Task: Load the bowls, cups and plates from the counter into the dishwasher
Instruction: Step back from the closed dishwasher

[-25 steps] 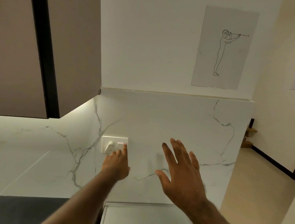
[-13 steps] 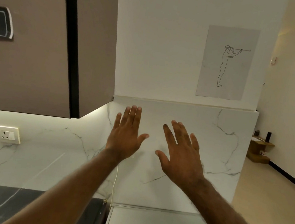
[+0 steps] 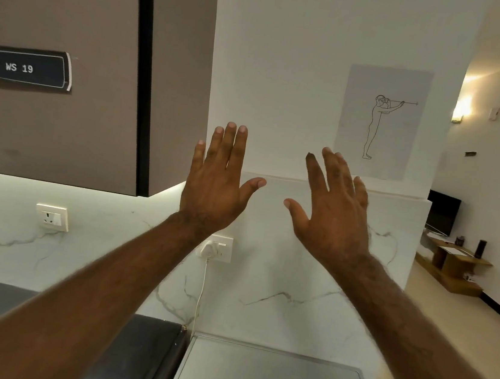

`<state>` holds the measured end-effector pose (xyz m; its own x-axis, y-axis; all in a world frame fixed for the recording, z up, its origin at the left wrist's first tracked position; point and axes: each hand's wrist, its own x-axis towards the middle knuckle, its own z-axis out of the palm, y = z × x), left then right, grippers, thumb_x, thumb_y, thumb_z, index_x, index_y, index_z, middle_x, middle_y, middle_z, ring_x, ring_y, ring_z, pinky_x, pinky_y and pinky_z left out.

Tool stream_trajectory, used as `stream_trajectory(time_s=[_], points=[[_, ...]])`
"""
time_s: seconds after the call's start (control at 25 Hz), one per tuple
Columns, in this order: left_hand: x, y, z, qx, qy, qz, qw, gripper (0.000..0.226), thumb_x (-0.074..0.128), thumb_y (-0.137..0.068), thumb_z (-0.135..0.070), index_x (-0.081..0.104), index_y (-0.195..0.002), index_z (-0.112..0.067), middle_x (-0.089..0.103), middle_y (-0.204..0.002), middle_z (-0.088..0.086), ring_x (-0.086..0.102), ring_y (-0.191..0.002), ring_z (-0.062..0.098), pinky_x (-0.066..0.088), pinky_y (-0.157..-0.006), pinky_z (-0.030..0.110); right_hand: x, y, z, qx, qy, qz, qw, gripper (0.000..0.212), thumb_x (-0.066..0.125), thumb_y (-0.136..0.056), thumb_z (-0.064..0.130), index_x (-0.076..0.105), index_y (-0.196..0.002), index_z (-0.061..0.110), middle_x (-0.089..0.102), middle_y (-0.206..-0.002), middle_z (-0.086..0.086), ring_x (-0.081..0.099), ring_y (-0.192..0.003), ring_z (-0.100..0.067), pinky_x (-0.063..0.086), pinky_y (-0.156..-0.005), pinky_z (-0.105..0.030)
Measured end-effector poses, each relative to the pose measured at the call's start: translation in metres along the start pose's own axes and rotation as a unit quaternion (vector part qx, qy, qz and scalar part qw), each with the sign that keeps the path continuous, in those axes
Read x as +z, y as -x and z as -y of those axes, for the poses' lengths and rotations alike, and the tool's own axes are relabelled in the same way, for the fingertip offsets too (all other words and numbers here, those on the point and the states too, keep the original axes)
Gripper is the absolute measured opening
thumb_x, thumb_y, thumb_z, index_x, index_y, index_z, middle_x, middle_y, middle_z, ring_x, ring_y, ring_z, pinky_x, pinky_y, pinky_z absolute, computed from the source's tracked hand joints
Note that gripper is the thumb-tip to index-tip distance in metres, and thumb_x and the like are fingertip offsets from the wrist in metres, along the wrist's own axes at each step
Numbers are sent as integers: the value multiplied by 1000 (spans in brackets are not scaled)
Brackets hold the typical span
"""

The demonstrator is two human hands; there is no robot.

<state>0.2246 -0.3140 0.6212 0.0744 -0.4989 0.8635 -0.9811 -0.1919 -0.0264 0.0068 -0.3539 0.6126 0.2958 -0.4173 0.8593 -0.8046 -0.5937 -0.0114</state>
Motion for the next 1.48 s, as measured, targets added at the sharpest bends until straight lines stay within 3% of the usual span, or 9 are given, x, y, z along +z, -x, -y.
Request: stream_trajectory(time_s=[0.44,0.92,1.36,1.48], points=[[-84,68,-14,12,21,9,1000,92,23,-98,-75,-3,-165,-18,-4,-173,5,-4,-160,26,0,-128,51,-94,77,16,32,18,22,999,83,55,-95,58,14,-160,25,8,-169,-6,8,-155,-27,10,-121,-54],[-168,262,2,30,39,107,993,93,20,-98,-75,-2,-165,-14,-5,-173,7,-5,-160,27,4,-128,54,-180,243,113,49,22,132,990,84,54,-95,58,13,-160,25,6,-169,-5,6,-155,-26,9,-121,-53],[-164,447,-67,-25,111,207,972,92,30,-99,-70,-9,-164,-18,-12,-173,3,-9,-159,22,5,-128,54,-170,418,94,71,-26,255,964,83,51,-96,58,9,-160,28,0,-170,-2,-1,-156,-23,7,-124,-55],[-145,511,-82,-21,115,243,963,90,25,-99,-71,-14,-163,-21,-16,-172,1,-13,-159,20,4,-128,53,-147,482,80,82,-45,278,956,83,50,-95,60,10,-160,28,4,-170,-3,3,-156,-25,13,-122,-58]])
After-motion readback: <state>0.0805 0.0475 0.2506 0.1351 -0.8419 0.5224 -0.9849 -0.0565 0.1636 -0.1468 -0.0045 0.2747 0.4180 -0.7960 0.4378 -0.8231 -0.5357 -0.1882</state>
